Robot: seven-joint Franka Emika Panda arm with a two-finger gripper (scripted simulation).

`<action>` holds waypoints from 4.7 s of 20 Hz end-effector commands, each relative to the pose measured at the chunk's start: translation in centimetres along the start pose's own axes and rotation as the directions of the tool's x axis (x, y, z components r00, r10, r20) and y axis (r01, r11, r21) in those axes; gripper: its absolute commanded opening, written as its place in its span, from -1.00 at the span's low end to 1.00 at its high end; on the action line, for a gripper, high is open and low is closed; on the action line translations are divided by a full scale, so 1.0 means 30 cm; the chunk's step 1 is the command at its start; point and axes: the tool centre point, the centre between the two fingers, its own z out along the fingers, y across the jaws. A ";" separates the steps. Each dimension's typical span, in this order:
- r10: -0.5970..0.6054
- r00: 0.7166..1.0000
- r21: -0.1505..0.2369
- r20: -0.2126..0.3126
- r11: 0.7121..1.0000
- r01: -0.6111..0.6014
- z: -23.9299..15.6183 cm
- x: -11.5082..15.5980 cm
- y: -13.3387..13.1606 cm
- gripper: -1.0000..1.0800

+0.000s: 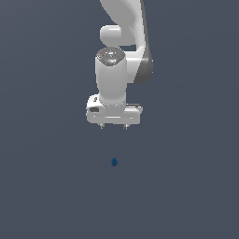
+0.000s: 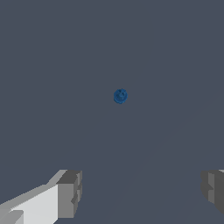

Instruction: Pick up the object and move it to a goal position.

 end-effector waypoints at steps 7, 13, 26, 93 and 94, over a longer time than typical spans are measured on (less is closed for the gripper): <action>-0.059 0.998 0.004 -0.015 0.998 0.059 -0.016 0.008 -0.082 0.92; -0.084 0.996 0.005 -0.022 0.996 0.084 -0.023 0.010 -0.118 0.92; -0.125 0.992 0.004 -0.006 0.992 0.125 0.054 0.094 -0.094 0.92; -0.237 0.971 0.012 0.041 0.971 0.237 0.391 0.219 -0.088 -1.00; -0.237 0.971 0.011 0.041 0.971 0.237 0.373 0.210 -0.103 -1.00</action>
